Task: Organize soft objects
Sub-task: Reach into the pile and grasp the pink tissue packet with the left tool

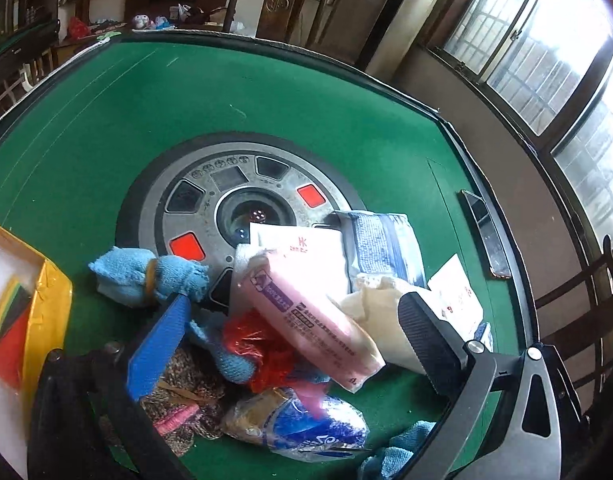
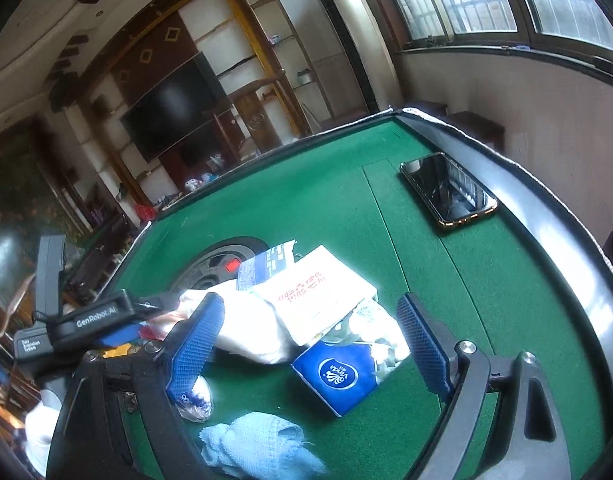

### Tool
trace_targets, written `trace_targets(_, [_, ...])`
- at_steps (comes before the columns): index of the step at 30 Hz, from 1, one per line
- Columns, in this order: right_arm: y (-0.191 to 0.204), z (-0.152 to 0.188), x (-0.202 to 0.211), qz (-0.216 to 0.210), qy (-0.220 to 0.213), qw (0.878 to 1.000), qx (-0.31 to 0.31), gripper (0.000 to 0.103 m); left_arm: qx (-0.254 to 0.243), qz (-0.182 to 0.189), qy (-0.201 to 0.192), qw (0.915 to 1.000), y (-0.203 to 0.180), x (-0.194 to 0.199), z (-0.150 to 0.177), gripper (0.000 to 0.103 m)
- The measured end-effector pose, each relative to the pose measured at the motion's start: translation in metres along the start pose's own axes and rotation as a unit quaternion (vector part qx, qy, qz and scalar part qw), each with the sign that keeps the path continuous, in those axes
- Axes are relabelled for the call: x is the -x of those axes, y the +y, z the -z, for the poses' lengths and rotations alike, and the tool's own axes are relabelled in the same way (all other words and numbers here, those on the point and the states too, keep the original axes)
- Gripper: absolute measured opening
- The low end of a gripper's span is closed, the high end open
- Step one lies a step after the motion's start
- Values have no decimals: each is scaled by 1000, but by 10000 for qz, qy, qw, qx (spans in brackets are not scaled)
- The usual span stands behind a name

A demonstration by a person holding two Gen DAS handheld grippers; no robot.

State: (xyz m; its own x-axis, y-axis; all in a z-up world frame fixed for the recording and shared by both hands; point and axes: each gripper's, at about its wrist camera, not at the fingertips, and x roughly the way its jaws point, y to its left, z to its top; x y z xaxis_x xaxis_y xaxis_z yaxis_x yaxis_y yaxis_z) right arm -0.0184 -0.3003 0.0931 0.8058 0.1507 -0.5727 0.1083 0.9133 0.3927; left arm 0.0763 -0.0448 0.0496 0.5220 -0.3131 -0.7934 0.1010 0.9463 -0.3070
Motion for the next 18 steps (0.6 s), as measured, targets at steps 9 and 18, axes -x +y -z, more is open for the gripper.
trace_targets(9, [0,0,2,65,68,10000,-12,84,-462,341,-232,9981,-29,13,4,83])
trace_targets(18, [-3,-1,0,124,139,9998,-44,84,-117,631,-133,9978,-16,12,-7,79])
